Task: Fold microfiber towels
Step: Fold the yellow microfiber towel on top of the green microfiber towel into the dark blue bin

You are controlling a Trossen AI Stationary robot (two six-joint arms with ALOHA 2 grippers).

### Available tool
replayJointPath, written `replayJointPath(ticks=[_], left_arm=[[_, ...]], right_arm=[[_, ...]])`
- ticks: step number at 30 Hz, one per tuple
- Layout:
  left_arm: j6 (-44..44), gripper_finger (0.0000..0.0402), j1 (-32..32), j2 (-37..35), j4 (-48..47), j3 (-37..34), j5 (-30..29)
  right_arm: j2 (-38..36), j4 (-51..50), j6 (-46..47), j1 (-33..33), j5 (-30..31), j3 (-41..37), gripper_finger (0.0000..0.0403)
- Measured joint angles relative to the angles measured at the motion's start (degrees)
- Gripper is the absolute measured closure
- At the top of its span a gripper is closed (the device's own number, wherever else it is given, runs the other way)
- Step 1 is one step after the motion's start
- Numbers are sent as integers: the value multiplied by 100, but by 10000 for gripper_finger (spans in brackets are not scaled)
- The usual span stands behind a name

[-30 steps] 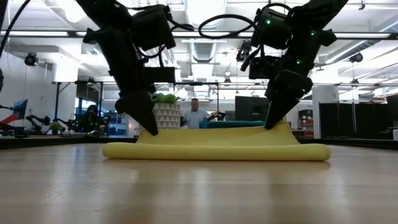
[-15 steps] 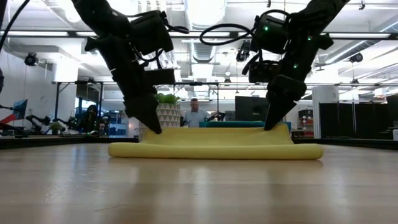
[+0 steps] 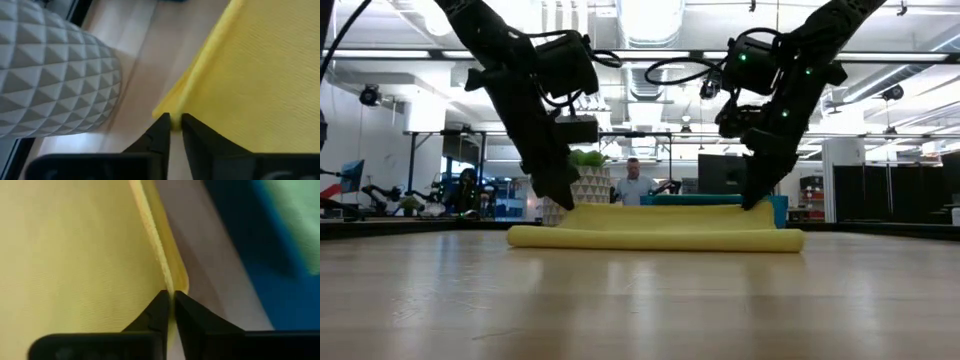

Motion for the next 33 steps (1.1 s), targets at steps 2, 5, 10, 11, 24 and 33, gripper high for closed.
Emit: replayJointPath(ticks=[2,5,10,11,24,33], left_arm=[[1,346,57,-32,3,0,-94],[0,309,140,-117,17,0,-207],[0,270,218,-311,10,0,-92],[8,269,220,-358,12,0,49],[1363,271,232,209,105,-52,2836],[-190,325,-51,387,-111,-22,3554]], right_arm=[[-58,20,109,-78,8,0,353],[-177,31,192,-141,15,0,313],[-510,43,196,-167,16,0,250],[-600,44,211,-167,-21,0,242],[-1025,1174,1633,1283,-605,-328,251],[-982,1256,2646,2754,266,-330,278]])
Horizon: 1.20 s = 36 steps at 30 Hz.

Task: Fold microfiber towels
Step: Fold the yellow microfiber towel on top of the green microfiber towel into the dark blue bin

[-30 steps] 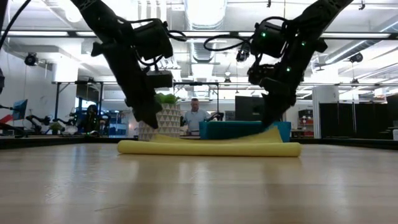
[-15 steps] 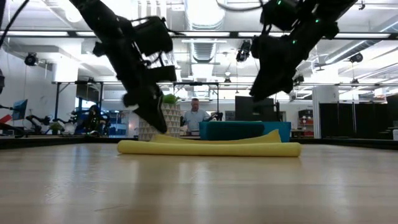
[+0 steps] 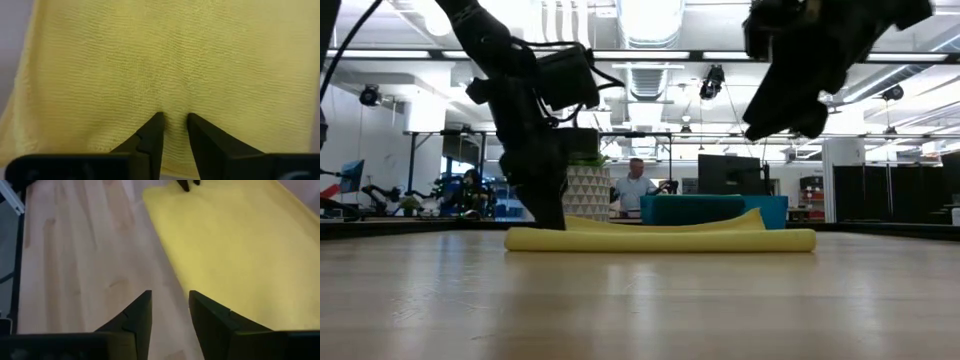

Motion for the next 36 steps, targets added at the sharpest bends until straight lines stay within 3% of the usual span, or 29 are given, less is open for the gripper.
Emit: replayJointPath(ticks=[7,14,18,21,27,32,36], left_arm=[[-2948,328,-733,21,436,-13,384],[-4844,328,-1716,504,2498,-18,480],[-5103,329,-1931,647,3399,-1,594],[-4779,329,-1929,545,3544,129,533],[-2427,338,-1770,440,3088,638,301],[-862,393,-1113,799,1889,1357,205],[-170,400,-508,1273,1601,2045,325]], right_arm=[[0,-2,472,720,514,0,278],[0,-3,741,1145,792,0,279],[0,2,880,1364,799,0,278],[-2,-2,1054,1559,812,0,280],[-7,38,1491,2023,1509,0,278],[-7,126,2050,2321,1944,0,280],[-9,131,2466,2520,2267,10,280]])
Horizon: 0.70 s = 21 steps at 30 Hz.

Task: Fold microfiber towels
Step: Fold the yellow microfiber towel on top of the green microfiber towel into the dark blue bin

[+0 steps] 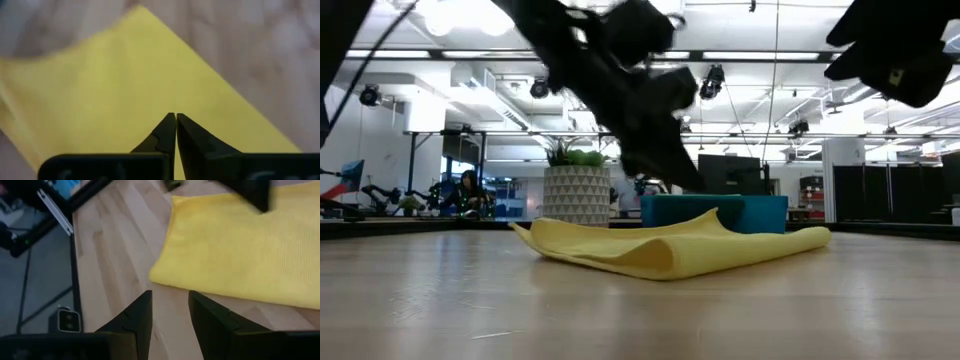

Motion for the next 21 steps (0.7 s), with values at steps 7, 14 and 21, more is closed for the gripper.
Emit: replayJointPath(ticks=[7,14,21], left_arm=[[987,401,521,1062,-815,1399,245],[1592,402,590,1769,-1882,2393,-236],[1264,402,656,1714,-2570,2403,-948]], right_arm=[[-2,-5,344,63,382,82,286],[-2,-9,511,48,791,152,285],[-2,-42,627,14,947,152,292]])
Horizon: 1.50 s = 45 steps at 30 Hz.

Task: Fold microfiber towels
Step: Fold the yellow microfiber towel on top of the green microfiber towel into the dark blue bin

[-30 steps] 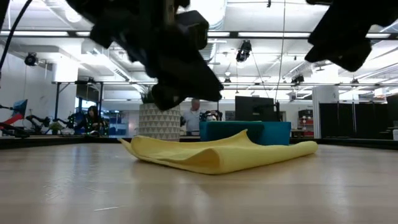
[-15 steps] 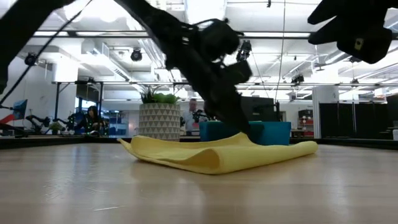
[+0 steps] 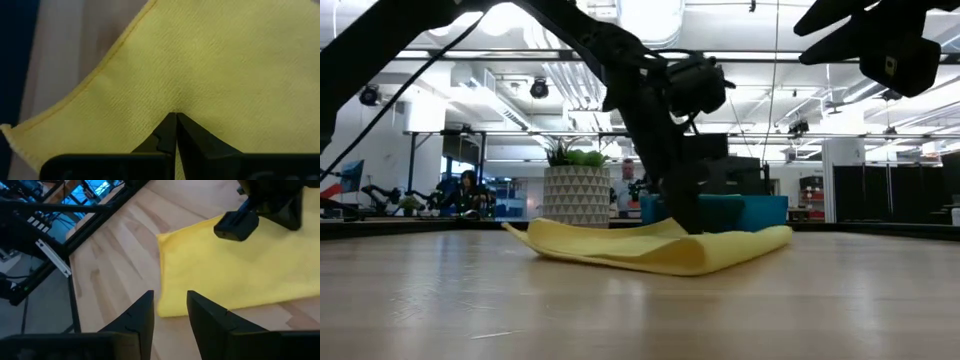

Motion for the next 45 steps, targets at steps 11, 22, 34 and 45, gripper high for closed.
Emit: replayJointPath(ticks=[11,22,34,45], left_arm=[[-848,402,-20,-82,-1773,12,-562],[-711,401,-65,-1616,-1141,-439,-819],[-1237,401,-920,-3367,278,-3795,-3],[-2929,401,-1810,-3414,1091,-4763,110]], right_arm=[[0,-28,-436,-202,183,0,305],[182,300,-2219,-487,-642,-11,290],[1486,1266,-4466,-973,-2012,71,218],[2572,1122,-5729,-1186,-2540,908,191]])
